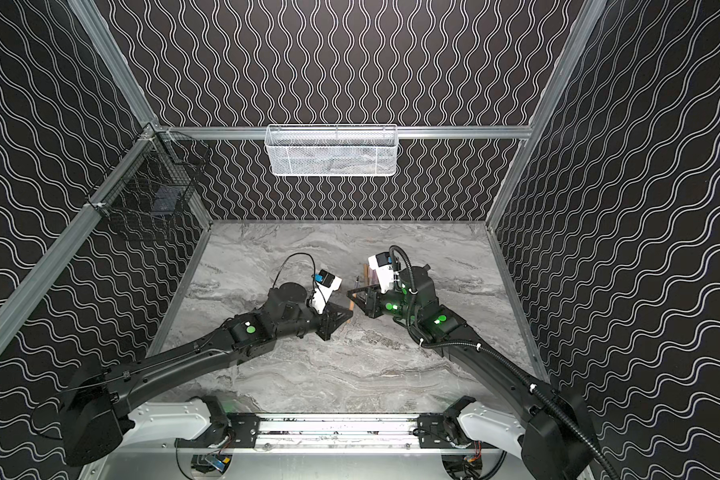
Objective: Insert the pens into the pen caps
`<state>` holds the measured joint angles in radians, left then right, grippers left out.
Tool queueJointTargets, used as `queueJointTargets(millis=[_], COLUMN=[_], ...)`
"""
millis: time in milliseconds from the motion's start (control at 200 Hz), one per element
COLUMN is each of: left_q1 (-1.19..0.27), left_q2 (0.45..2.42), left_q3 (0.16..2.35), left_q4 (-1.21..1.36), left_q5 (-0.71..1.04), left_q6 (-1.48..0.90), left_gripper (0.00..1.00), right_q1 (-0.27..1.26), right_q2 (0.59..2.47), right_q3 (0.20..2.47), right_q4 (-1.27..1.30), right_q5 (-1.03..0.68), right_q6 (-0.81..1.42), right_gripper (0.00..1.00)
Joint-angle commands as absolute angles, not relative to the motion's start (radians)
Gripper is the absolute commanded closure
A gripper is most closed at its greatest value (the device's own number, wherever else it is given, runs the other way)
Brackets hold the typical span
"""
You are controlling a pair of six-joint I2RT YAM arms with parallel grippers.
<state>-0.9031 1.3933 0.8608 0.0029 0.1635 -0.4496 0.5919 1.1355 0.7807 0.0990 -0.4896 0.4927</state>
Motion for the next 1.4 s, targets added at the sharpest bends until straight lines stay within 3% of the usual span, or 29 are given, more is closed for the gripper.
queueJointTargets(millis=[0,105,200,285,435,551,621,716,916,1041,1196,1392], left_q1=[-0.899,-0.898,-0.891,-0.888,-0.882,-0.883,-0.882,-0.883,-0.876,-0.871,-0.871,-0.870], left_q2=[1.401,1.401,1.403,1.408,1.412,1.393,1.380,1.360,1.281,1.184,1.031,0.895], left_q3=[0.868,0.864,0.863,0.861,0.858,0.841,0.831,0.823,0.762,0.711,0.644,0.615], left_q4=[0.046,0.050,0.058,0.074,0.098,0.134,0.145,0.134,0.074,0.032,-0.018,-0.116], left_q5=[0.190,0.169,0.173,0.178,0.189,0.186,0.189,0.173,0.021,-0.106,-0.240,-0.280], left_q6=[-0.448,-0.448,-0.447,-0.448,-0.453,-0.451,-0.445,-0.435,-0.452,-0.482,-0.503,-0.504], left_gripper=[0.98,0.59,0.53,0.54,0.79,0.93,1.00,1.00,1.00,1.00,1.00,1.00], right_q1=[0.603,0.608,0.610,0.615,0.620,0.620,0.620,0.620,0.620,0.619,0.610,0.582], right_q2=[1.138,1.127,1.123,1.126,1.125,1.141,1.147,1.143,1.086,1.046,1.101,1.358], right_q3=[0.795,0.786,0.783,0.785,0.788,0.793,0.795,0.801,0.865,0.867,0.887,1.036], right_q4=[0.149,0.151,0.156,0.156,0.159,0.165,0.174,0.181,0.075,0.026,-0.042,-0.140], right_q5=[-0.502,-0.488,-0.490,-0.497,-0.499,-0.517,-0.531,-0.534,-0.467,-0.310,-0.144,-0.163], right_q6=[0.512,0.520,0.529,0.533,0.538,0.557,0.568,0.576,0.531,0.522,0.483,0.385], right_gripper=[0.95,1.00,1.00,1.00,1.00,1.00,0.94,0.77,0.65,0.65,0.76,0.89])
